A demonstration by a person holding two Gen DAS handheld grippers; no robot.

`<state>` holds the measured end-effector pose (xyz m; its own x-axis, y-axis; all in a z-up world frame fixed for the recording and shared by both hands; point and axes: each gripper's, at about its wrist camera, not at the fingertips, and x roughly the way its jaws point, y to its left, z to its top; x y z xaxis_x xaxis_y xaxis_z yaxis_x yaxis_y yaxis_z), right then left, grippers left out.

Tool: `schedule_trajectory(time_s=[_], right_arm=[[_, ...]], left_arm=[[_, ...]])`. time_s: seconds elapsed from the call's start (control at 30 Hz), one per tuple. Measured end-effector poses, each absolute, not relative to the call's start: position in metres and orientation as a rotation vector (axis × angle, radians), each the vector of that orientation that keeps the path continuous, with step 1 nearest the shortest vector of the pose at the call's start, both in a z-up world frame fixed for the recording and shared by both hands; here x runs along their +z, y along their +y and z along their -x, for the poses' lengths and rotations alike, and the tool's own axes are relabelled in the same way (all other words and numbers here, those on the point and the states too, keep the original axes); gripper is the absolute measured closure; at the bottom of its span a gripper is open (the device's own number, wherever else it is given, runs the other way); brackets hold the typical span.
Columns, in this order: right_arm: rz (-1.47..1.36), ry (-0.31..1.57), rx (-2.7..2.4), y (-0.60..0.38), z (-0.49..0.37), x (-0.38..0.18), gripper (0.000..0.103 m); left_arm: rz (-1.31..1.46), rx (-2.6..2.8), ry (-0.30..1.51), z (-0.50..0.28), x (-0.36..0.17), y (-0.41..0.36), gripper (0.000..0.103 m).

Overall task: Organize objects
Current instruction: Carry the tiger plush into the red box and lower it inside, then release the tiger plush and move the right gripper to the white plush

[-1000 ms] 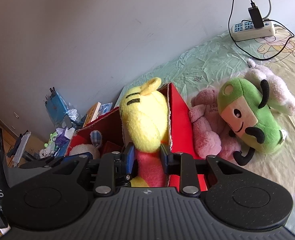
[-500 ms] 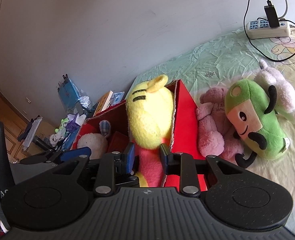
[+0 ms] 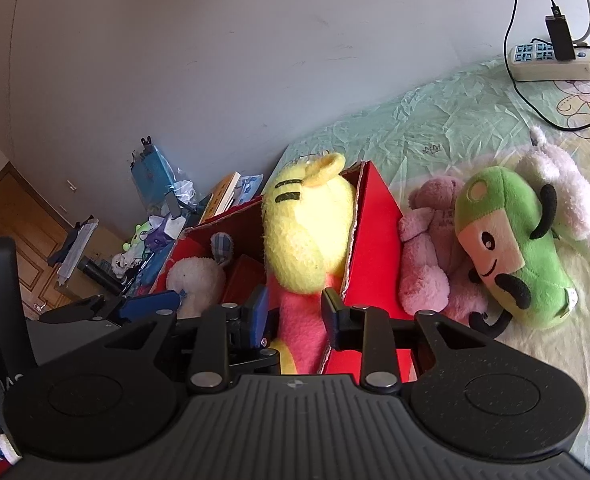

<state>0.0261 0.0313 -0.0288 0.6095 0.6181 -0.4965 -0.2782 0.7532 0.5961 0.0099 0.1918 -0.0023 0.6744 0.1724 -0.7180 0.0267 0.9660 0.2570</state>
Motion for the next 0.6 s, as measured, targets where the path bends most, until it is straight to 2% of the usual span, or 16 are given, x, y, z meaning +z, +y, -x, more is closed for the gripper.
schedule_trajectory(time_s=[0.07, 0.6], right_arm=[[-0.493, 0.747, 0.555, 0.029, -0.025, -0.027, 0.065], [-0.484, 0.714, 0.564, -0.011, -0.014, -0.018, 0.065]], left_arm=[[-0.267, 0.105, 0.834, -0.010, 0.000, 0.190, 0.001], [-0.292, 0.258, 0.838, 0.007, 0.026, 0.183, 0.001]])
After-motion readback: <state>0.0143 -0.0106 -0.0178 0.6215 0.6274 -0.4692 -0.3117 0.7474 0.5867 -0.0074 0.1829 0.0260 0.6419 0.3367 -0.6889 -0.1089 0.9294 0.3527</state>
